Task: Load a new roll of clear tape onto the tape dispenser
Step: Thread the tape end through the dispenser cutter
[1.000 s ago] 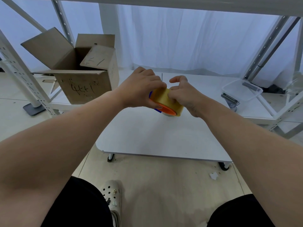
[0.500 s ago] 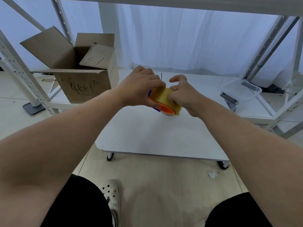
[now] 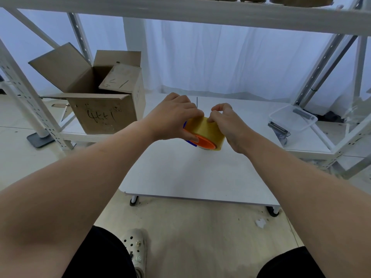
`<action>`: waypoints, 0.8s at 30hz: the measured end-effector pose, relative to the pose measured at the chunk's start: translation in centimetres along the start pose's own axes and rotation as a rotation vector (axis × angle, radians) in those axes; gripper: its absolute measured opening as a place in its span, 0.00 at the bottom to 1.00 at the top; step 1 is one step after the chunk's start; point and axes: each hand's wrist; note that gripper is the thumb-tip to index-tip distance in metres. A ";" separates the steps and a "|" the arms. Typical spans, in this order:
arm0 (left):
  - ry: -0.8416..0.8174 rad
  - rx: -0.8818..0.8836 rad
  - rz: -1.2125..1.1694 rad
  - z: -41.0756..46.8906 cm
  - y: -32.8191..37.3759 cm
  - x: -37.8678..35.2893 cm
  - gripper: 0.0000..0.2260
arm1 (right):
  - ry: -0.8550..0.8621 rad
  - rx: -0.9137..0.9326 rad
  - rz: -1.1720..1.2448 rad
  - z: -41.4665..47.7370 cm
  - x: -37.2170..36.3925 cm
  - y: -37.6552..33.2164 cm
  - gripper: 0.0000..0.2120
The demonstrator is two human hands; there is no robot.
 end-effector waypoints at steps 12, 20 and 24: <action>0.048 0.093 -0.022 1.2 0.3 -1.6 0.29 | 0.106 -0.060 0.107 0.4 0.2 0.4 0.13; 0.073 0.029 -0.032 1.3 0.3 -2.4 0.27 | 0.102 -0.091 0.049 0.7 0.2 0.8 0.13; 0.008 0.062 -0.045 1.2 0.2 -2.6 0.27 | 0.065 -0.092 0.006 0.6 -0.4 0.9 0.14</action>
Point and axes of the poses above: each hand's wrist, its own z-axis towards the middle knuckle, its own x-axis out of the back of the hand, y = z × x, and after that the axes turned 4 degrees about -z, right-handed
